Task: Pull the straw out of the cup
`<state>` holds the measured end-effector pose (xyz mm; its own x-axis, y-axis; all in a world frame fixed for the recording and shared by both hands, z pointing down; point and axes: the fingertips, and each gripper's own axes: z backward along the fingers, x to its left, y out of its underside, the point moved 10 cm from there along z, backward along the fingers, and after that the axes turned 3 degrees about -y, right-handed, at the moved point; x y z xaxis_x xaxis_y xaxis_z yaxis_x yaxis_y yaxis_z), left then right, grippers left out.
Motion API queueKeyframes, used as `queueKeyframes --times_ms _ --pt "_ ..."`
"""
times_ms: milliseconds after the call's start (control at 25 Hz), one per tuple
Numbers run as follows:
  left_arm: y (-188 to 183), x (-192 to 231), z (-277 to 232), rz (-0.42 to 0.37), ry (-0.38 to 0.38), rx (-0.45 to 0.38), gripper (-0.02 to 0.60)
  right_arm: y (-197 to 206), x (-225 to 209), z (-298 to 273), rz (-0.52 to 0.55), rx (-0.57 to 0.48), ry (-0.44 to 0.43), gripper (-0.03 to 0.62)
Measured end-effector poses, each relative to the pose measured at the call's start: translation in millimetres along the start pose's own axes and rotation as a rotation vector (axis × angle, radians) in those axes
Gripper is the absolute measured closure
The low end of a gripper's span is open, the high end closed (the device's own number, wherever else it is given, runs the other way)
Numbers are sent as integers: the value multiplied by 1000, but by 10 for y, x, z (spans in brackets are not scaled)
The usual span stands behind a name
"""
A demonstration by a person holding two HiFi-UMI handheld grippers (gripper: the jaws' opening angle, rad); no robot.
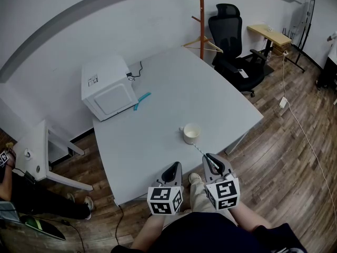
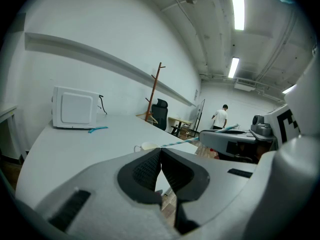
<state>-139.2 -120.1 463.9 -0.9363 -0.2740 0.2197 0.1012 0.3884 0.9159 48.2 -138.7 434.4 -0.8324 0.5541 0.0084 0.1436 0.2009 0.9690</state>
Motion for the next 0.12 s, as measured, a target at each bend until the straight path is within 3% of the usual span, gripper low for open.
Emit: queueKeyframes --times_ms 120 --pt "-14 3 -1 0 1 1 563 -12 -2 -12 4 1 -1 553"
